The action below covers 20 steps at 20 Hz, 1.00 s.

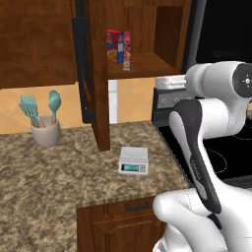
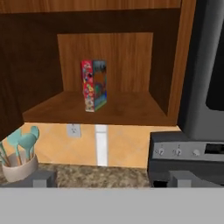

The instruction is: Pick the cereal and place it on the digital scale for weighing, and close the cabinet.

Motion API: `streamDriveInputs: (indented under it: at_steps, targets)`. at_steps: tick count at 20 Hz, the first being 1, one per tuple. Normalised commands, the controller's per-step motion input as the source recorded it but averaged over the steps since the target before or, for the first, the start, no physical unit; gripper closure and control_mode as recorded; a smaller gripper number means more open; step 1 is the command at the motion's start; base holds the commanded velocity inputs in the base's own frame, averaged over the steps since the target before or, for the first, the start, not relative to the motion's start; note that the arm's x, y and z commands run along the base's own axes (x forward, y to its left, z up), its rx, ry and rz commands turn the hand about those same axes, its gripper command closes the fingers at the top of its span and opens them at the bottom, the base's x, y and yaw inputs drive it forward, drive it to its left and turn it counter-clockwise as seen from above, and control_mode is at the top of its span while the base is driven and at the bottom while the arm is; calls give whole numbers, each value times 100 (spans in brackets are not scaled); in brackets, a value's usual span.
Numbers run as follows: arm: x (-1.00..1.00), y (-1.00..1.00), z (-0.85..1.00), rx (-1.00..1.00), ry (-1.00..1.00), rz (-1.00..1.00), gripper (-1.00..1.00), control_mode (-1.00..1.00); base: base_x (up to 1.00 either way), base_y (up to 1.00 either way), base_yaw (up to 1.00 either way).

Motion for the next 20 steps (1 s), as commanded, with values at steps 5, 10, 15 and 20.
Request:
streamDriveInputs:
  at_steps: [5, 10, 15, 20]
  targets:
    - [36, 18, 9, 0, -3, 0, -100, -100, 0, 0, 0]
    - [9, 11, 27, 0, -13, 0, -100, -100, 0, 0, 0]
    - [1, 16, 30, 0, -16, 0, -100, -100, 0, 0, 0]
    - [5, 18, 27, 0, -15, 0, -100, -100, 0, 0, 0]
